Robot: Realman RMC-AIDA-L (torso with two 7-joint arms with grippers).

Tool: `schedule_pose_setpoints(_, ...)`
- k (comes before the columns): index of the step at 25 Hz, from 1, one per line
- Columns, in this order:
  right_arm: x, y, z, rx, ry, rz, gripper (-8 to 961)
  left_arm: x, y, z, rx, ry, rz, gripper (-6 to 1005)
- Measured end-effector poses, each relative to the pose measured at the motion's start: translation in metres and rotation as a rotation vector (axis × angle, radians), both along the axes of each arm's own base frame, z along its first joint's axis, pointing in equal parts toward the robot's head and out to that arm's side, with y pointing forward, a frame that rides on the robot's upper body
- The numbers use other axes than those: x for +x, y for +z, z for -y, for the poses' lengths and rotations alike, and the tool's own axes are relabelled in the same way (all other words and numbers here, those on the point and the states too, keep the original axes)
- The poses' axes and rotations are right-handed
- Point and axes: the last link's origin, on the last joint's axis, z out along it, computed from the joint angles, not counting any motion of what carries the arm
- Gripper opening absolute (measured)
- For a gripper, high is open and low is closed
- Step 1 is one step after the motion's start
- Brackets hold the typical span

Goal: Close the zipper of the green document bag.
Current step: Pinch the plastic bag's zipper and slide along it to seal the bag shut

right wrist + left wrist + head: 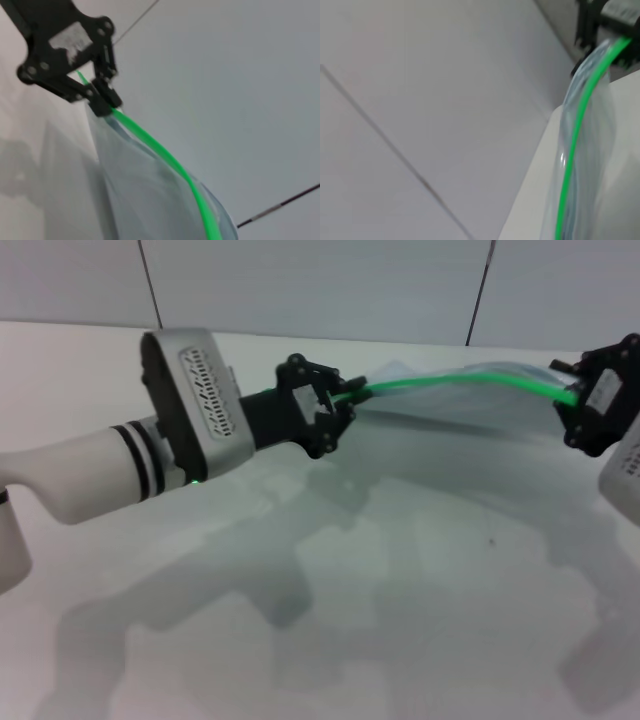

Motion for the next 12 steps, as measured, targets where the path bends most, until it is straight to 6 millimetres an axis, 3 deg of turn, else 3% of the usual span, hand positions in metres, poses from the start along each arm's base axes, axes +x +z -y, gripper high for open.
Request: schedule_pose_setpoints(12,0.003,0.018,0.001,0.057,-0.012,-0.011,57,-0.026,0.022,-0.005,0.083,0.102,0.033,77)
